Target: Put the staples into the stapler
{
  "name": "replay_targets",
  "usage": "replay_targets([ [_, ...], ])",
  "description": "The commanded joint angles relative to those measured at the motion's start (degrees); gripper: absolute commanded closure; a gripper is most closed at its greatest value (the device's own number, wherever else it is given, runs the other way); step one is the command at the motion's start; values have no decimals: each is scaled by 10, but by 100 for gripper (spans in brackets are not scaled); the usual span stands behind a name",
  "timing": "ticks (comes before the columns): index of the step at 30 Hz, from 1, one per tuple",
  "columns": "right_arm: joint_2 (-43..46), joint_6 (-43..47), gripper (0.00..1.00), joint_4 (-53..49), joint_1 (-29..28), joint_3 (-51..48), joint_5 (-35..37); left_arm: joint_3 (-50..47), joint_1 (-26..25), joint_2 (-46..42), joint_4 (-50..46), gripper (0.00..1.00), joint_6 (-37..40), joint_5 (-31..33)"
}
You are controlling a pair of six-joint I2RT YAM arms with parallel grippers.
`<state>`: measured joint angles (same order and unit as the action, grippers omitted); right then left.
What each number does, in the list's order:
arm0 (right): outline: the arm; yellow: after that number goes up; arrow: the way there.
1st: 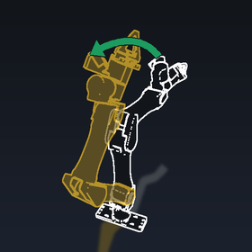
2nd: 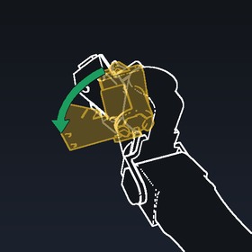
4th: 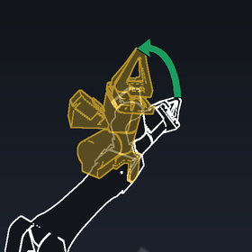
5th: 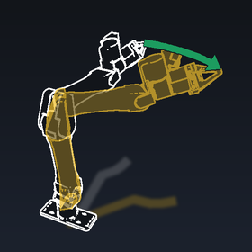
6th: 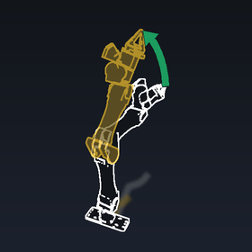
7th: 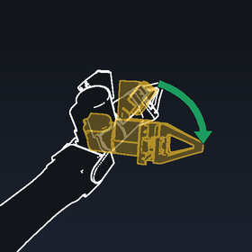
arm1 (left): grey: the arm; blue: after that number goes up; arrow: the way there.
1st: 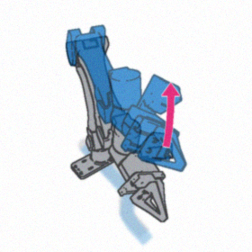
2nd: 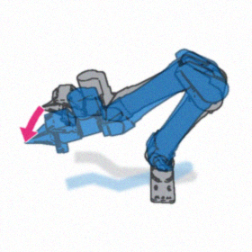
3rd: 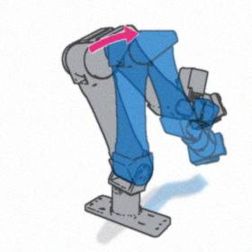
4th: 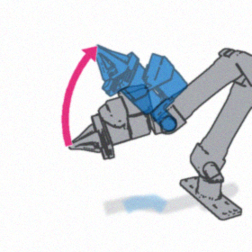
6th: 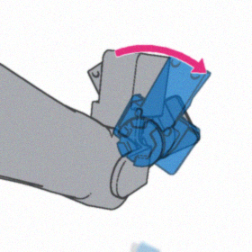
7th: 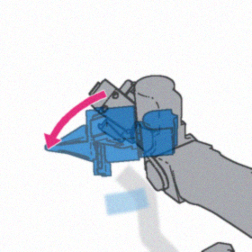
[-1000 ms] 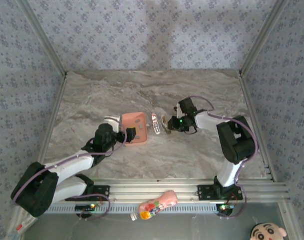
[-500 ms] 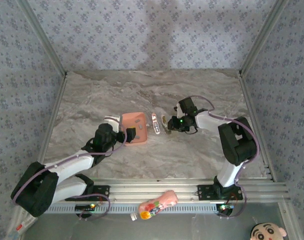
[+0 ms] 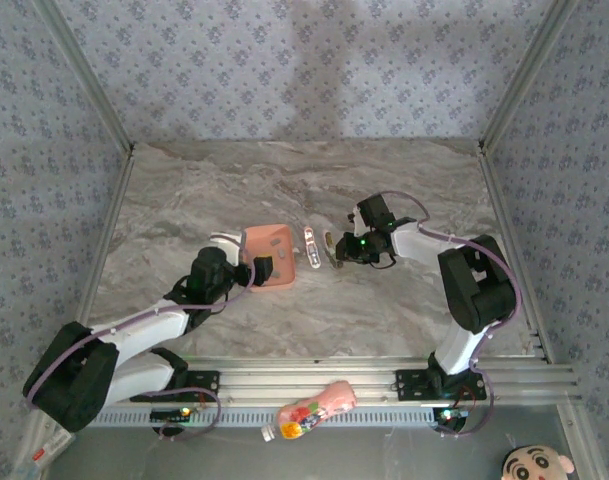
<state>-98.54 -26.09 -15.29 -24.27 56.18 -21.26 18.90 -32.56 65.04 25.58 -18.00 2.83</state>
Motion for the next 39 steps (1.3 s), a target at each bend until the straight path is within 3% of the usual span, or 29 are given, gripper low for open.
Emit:
replay_targets([
  [1, -9, 10, 76, -21, -3, 5, 9, 11, 4, 7, 15, 2, 8, -7],
  [31, -49, 11, 82, -25, 0, 31, 17, 15, 5, 11, 10, 2, 14, -9],
  [39, -46, 12, 79, -26, -1, 32, 20, 15, 4, 12, 9, 2, 14, -8],
])
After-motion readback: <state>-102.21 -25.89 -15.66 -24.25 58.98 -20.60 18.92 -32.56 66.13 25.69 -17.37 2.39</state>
